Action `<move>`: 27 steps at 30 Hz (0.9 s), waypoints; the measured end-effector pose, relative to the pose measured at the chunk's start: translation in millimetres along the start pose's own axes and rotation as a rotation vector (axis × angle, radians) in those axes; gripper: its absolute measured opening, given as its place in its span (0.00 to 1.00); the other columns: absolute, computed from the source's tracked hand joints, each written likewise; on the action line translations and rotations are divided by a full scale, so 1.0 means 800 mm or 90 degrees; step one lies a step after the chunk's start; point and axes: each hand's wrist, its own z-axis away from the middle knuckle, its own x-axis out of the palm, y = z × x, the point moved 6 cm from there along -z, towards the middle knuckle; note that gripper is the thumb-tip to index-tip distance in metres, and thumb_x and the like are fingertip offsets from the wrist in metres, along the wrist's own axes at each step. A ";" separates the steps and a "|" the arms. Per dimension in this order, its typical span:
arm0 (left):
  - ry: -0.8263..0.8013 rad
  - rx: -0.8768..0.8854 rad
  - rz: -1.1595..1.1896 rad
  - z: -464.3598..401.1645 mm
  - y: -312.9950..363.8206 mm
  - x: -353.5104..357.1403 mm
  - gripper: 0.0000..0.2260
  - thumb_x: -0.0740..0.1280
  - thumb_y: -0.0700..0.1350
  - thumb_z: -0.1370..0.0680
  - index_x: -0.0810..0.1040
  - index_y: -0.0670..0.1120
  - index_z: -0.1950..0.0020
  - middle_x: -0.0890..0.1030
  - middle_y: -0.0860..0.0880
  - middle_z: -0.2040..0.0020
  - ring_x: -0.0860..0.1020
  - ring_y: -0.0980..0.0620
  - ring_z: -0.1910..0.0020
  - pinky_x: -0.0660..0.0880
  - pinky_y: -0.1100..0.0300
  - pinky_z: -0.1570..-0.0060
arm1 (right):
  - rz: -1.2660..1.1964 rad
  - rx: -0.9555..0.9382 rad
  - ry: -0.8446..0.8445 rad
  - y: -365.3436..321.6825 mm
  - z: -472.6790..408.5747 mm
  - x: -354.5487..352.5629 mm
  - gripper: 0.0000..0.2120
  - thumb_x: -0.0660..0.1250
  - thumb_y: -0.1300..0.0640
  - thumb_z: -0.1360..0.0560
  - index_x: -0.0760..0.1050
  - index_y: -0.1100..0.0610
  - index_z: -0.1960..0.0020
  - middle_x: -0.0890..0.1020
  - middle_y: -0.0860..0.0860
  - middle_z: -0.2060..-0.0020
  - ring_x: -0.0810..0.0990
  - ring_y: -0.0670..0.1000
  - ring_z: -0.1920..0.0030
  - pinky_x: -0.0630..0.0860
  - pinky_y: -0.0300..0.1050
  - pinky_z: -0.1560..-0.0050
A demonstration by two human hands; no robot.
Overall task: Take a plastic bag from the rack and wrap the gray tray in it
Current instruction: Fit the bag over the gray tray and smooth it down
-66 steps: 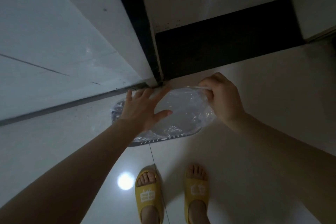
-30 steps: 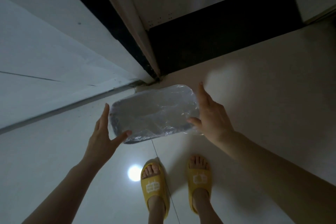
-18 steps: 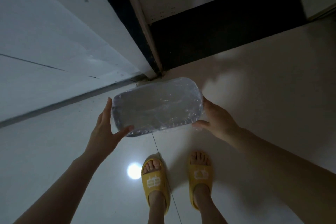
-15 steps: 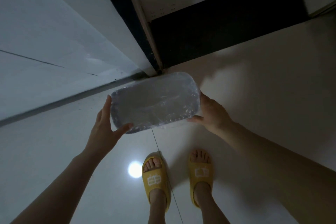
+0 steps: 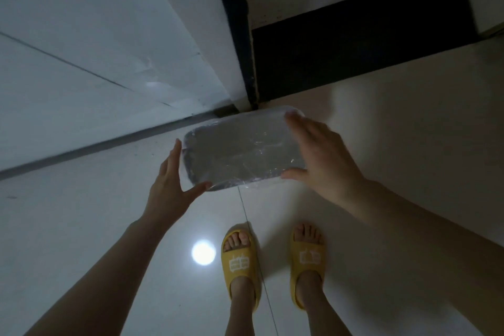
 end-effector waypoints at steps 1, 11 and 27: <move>0.008 -0.007 0.009 0.003 -0.004 -0.002 0.47 0.72 0.57 0.33 0.45 0.53 0.24 0.58 0.42 0.24 0.62 0.38 0.28 0.64 0.39 0.35 | 0.019 -0.052 -0.011 -0.027 -0.002 0.007 0.43 0.75 0.47 0.35 0.58 0.57 0.27 0.67 0.57 0.29 0.68 0.58 0.32 0.67 0.56 0.33; 0.064 -0.376 0.524 0.024 -0.083 0.011 0.37 0.73 0.48 0.30 0.58 0.49 0.27 0.78 0.38 0.40 0.79 0.43 0.47 0.73 0.49 0.47 | 0.110 -0.115 -0.078 -0.132 -0.029 0.092 0.09 0.67 0.58 0.26 0.76 0.59 0.47 0.82 0.56 0.49 0.77 0.58 0.47 0.70 0.50 0.47; 0.070 -0.351 0.470 0.025 -0.139 0.045 0.13 0.76 0.44 0.32 0.76 0.46 0.52 0.81 0.47 0.67 0.81 0.52 0.70 0.77 0.59 0.64 | 0.176 -0.146 -0.082 -0.132 -0.037 0.121 0.12 0.69 0.55 0.29 0.76 0.60 0.49 0.80 0.57 0.53 0.78 0.60 0.53 0.68 0.50 0.54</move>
